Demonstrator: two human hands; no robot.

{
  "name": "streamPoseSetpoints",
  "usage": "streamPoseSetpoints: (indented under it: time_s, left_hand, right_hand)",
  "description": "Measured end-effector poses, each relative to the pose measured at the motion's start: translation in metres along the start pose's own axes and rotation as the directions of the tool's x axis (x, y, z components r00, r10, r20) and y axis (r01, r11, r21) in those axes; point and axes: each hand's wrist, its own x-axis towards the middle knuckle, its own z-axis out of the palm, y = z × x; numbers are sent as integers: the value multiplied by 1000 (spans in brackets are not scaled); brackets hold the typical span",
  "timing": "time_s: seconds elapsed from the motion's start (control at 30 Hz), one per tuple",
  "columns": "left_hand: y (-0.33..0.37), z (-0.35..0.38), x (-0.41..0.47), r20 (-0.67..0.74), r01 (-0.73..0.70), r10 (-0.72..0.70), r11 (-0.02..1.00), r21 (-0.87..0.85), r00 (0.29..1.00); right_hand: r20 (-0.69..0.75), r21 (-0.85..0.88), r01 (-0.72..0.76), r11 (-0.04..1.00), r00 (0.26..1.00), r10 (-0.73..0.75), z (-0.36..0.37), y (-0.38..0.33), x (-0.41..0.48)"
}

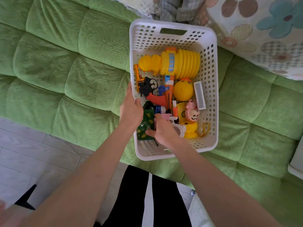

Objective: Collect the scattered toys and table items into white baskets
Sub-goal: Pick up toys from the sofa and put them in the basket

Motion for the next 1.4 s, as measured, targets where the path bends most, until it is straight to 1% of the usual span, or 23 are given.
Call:
streamPoseSetpoints:
  time_s: [0.1,0.17,0.2,0.23,0.27,0.3,0.33,0.37,0.43,0.47,0.5,0.53,0.57,0.6,0.63,0.7,0.73,0.8,0.87,0.97,1.13,1.3,1.4]
  left_hand:
    - [-5,-3,3,7,-15,15,1000,0,1000]
    - [-7,-4,5,3,-31,31,1000,-6,1000]
    - [-7,-5,6,4,-35,35,999,-5,999]
    - [-8,-5,6,7,-30,30,1000,-5,1000]
    - [-9,-5,7,11,-19,19,1000,-8,1000]
    - [-10,-4,7,18,-7,7,1000,-14,1000]
    - [-11,-4,8,26,5,-5,1000,-22,1000]
    - [-12,-4,9,32,13,-12,999,-31,999]
    - [-13,-3,9,34,15,-13,999,-44,999]
    - [-14,-3,9,32,10,-8,999,-49,999]
    - [-14,-3,8,28,5,-4,999,-50,1000]
    - [-14,-2,7,19,3,-2,999,-50,1000]
    - [-14,-2,7,7,2,-2,999,-51,1000]
    - [-15,-2,7,-4,3,-3,999,-53,1000]
    - [-16,-2,7,-13,4,-4,998,-57,1000]
    - [-17,-2,7,-28,6,-8,998,-69,1000]
    - [-16,-2,5,-46,-1,-2,997,-74,999]
    - [-14,-3,1,-98,-23,17,998,-60,995]
    - [-12,-3,-5,-138,-41,33,998,-56,990]
    - [-5,-9,-17,-179,-71,58,995,-64,982]
    - [19,-31,-35,-228,-149,122,983,-103,966]
    - [41,-63,-61,-270,-157,115,977,-142,956]
    - [53,-86,-75,-263,-143,93,974,-177,960]
  right_hand:
    - [-31,70,-13,997,999,15,4,0,0]
    - [-53,71,-6,997,999,10,1,0,-4]
    - [-103,65,1,998,995,6,-3,1,-7]
    - [-197,70,6,998,980,8,-9,2,-11]
    - [-325,92,7,996,945,23,-18,5,-14]
    - [-465,133,12,991,884,52,-28,8,-18]
    - [-591,185,24,982,802,91,-39,14,-21]
    - [-685,238,44,970,715,136,-50,20,-23]
    - [-794,303,54,952,567,220,-70,34,-26]
    - [-822,314,39,948,510,252,-77,40,-26]
    - [-836,324,17,946,474,278,-83,46,-26]
    - [-833,338,-11,941,462,304,-88,51,-25]
    - [-811,361,-46,932,478,337,-91,56,-23]
    - [-768,391,-88,916,517,377,-93,61,-20]
    - [-711,421,-127,898,569,413,-94,65,-18]
    - [-588,438,-190,879,679,439,-98,70,-14]
    - [-550,431,-205,879,713,436,-102,72,-14]
    - [-518,415,-202,887,749,413,-109,73,-17]
    - [-543,375,-164,912,759,360,-113,73,-26]
    - [-595,326,-107,939,749,292,-117,68,-45]
    - [-600,289,-45,956,770,217,-129,50,-81]
    - [-627,251,62,966,770,114,-143,11,-120]
    - [-638,274,140,952,767,71,-149,-18,-141]
